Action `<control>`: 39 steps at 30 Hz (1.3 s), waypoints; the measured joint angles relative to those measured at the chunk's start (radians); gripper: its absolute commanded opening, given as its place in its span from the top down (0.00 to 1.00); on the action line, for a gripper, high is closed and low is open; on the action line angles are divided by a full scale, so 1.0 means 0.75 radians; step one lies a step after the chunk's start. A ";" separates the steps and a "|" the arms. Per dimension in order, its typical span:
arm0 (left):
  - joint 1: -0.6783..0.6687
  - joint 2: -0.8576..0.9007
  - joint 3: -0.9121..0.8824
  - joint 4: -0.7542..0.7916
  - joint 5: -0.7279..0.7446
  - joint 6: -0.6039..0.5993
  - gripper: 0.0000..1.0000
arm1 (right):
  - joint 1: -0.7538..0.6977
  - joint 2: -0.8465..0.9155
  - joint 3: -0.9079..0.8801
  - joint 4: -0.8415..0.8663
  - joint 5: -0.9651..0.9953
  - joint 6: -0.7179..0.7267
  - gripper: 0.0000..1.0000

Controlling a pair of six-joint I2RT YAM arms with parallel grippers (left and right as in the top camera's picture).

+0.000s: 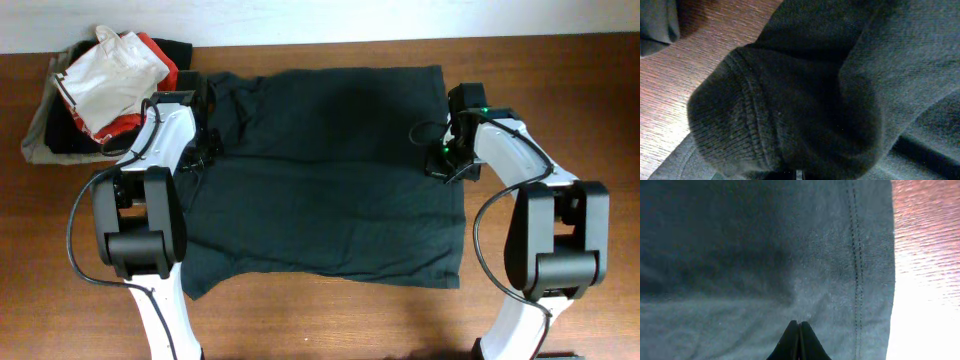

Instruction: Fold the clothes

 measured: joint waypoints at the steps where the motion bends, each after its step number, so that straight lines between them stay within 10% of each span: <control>1: 0.000 0.000 0.000 -0.001 0.000 0.000 0.94 | 0.000 0.015 0.000 0.002 0.000 -0.001 0.96; 17: -0.022 0.000 0.003 -0.035 0.065 0.000 0.94 | -0.048 0.067 0.001 -0.003 0.040 0.052 0.96; 39: -0.214 0.002 0.070 0.071 0.054 0.010 0.84 | -0.674 0.071 0.011 0.017 0.088 0.022 0.96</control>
